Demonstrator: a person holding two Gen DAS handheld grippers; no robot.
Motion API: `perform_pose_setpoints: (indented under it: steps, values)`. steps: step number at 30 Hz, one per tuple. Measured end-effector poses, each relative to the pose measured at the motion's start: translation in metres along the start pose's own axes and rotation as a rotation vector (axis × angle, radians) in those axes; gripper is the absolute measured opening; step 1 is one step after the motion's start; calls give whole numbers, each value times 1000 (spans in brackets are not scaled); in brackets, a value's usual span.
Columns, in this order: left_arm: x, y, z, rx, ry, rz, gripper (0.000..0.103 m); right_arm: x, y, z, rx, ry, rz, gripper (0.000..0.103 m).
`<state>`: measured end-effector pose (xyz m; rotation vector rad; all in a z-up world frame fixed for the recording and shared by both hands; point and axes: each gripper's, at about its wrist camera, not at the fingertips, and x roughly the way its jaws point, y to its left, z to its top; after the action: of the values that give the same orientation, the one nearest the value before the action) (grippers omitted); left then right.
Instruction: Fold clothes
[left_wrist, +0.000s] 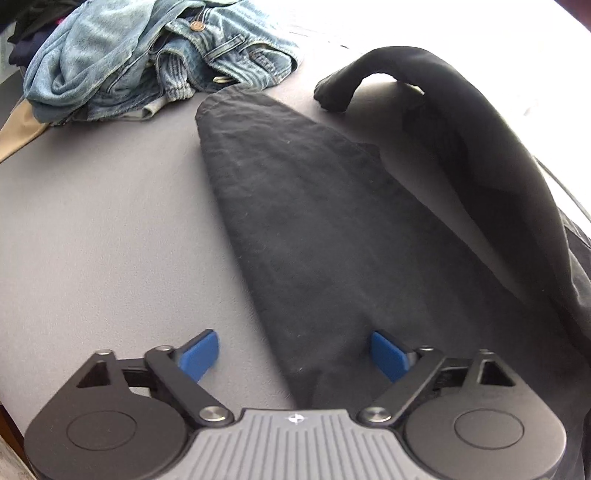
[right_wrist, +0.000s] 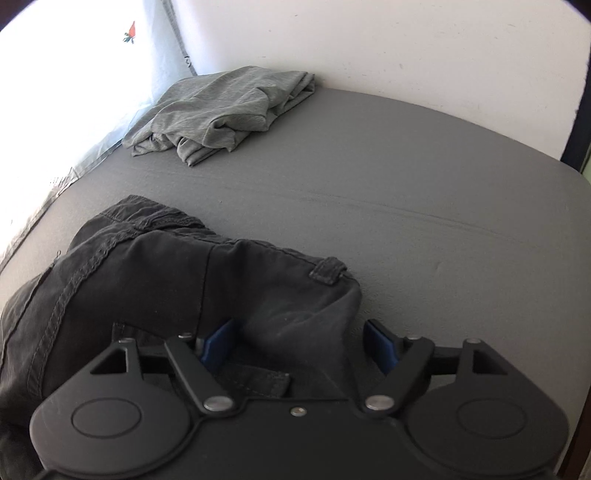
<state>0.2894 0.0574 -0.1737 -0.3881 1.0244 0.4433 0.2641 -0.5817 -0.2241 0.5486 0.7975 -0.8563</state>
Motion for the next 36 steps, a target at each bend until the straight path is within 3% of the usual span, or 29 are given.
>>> perform_pose_setpoints:
  steps: [2,3,4,7,10,14,17,19,21,24,29,33,36]
  values:
    - [-3,-8,5,19,-36,4,32,1,2,-2,-12,-16,-3,80]
    - [-7,-15,9,41,-61,9,9,1,2,-3,-11,-20,-2,80]
    - [-10,-25,12,65,-87,7,6,2,2,-3,-9,-23,-2,80]
    - [-32,-55,21,159,-192,-43,4,3,2,-2,-16,-28,3,82]
    - [-58,-120,16,398,-321,-110,4,3,1,-3,-21,-32,8,83]
    - [-63,-202,-19,766,-404,-161,8,2,2,-5,-31,-46,4,84]
    - [-34,-232,-44,912,-312,-187,27,2,3,-7,-39,-56,5,85]
    - [-11,-240,-57,964,-217,-185,27,1,2,-8,-44,-62,10,85]
    - [4,-230,-61,990,-191,-178,27,1,1,-9,-50,-69,15,86]
    - [-7,-213,-63,978,-201,-214,34,1,0,-10,-58,-80,18,86]
    - [-36,-174,-50,798,-216,-266,48,4,7,-11,-95,-87,-2,92]
    - [-36,-156,-30,677,-244,-211,56,7,10,-14,-116,-105,-9,98]
    - [-23,-155,-11,660,-240,-172,61,7,11,-18,-127,-131,-14,100]
